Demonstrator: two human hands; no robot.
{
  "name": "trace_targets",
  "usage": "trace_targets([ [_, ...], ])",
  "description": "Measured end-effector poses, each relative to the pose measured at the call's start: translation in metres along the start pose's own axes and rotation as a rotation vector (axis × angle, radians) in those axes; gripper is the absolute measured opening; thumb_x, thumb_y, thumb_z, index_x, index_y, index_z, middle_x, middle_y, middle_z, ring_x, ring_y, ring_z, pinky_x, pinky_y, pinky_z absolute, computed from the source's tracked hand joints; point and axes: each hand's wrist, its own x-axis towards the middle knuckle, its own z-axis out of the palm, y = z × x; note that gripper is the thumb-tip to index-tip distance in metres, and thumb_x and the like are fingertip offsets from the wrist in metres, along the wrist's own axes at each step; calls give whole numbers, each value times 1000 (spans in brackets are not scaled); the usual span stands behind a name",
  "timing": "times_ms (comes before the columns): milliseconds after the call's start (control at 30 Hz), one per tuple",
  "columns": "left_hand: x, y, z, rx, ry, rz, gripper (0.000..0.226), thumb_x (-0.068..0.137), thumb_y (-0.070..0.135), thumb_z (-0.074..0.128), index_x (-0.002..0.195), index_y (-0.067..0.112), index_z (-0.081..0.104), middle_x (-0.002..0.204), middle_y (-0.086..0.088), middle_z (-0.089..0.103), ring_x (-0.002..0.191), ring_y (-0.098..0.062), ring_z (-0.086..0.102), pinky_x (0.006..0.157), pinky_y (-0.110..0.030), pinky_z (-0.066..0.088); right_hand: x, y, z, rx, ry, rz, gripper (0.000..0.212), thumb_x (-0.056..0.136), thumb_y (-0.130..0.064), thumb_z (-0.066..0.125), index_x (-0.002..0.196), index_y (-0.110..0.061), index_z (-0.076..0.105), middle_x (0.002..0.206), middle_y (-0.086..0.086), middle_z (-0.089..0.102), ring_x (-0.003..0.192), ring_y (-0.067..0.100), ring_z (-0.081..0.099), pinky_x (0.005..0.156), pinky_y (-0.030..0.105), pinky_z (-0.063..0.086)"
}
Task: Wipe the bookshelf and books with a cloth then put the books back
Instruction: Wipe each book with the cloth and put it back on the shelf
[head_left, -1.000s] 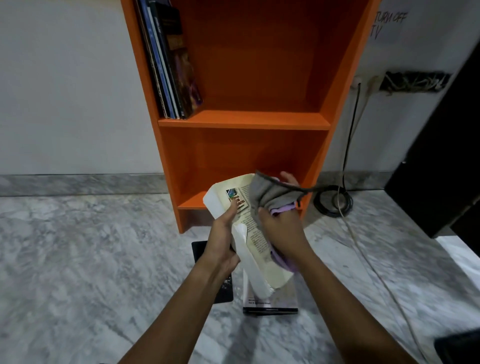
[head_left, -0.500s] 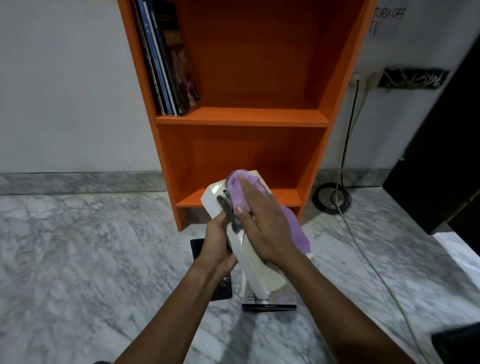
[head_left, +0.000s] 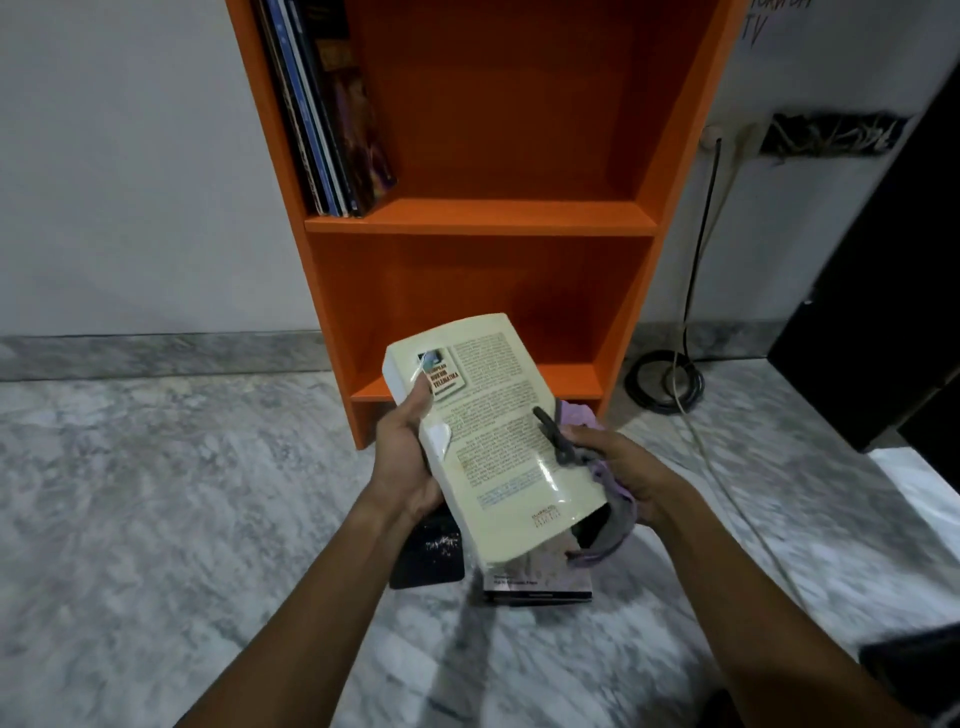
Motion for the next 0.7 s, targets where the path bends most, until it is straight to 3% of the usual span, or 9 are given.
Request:
trace_targets([
  [67, 2, 0, 1, 21, 11, -6, 45, 104, 37, 43, 135, 9, 60, 132, -20, 65, 119, -41, 63, 103, -61, 48, -2, 3, -8, -11, -26, -15, 14, 80, -16, 75, 90, -9, 82, 97, 14, 78, 84, 27, 75, 80, 40, 57],
  [133, 5, 2, 6, 86, 70, -11, 44, 103, 36, 48, 137, 9, 60, 132, -19, 66, 120, -39, 63, 103, -59, 48, 2, 4, -7, -152, 88, -120, 14, 75, -22, 81, 86, -15, 83, 98, 14, 78, 90, 34, 72, 87, 47, 52],
  [200, 8, 7, 16, 297, 187, 27, 44, 102, 39, 53, 136, 12, 59, 124, -12, 72, 111, -31, 70, 90, -48, 58, 6, 1, 3, -237, 210, -238, 37, 68, -41, 86, 97, -19, 81, 109, 19, 75, 102, 42, 67, 96, 57, 51],
  [233, 9, 8, 20, 441, 270, 69, 49, 99, 42, 59, 138, 13, 55, 119, -7, 74, 104, -26, 73, 82, -42, 59, 7, 1, 9, -268, 242, -277, 49, 64, -49, 86, 102, -19, 79, 110, 17, 75, 102, 39, 68, 95, 54, 54],
  [300, 8, 4, 29, 761, 531, 236, 68, 88, 50, 72, 141, 20, 42, 116, 6, 65, 98, -16, 68, 76, -32, 52, 9, -2, 24, -297, 322, -426, 48, 67, -43, 81, 100, -8, 76, 93, 13, 73, 76, 19, 67, 71, 34, 55],
  [367, 3, -1, 46, 1030, 623, 396, 75, 74, 65, 74, 131, 30, 40, 120, 8, 53, 102, -13, 60, 77, -34, 52, 11, -3, 38, -428, 427, -635, 41, 75, -33, 77, 91, 3, 67, 78, 22, 64, 63, 21, 58, 60, 31, 51],
  [467, 2, -5, 67, 821, 354, 215, 77, 68, 67, 79, 122, 29, 39, 118, 2, 62, 100, -16, 68, 82, -40, 61, 15, 5, 58, -779, 453, -800, 9, 83, -26, 67, 91, -20, 67, 82, 3, 69, 75, 23, 66, 67, 44, 57],
  [600, 4, 15, 56, 721, 444, 275, 65, 80, 33, 82, 123, 21, 36, 108, -4, 65, 94, -19, 69, 85, -42, 58, 4, 25, 76, -1103, 432, -1058, 16, 77, -23, 69, 93, -26, 65, 80, -8, 66, 69, 12, 62, 58, 36, 53],
  [700, 2, 25, 44, 544, 430, 267, 58, 78, 14, 72, 131, 13, 48, 110, -9, 72, 96, -25, 73, 73, -38, 61, 7, 27, 78, -1109, 318, -1134, 29, 85, -26, 69, 112, -16, 72, 102, -5, 73, 89, 11, 70, 75, 31, 58],
])
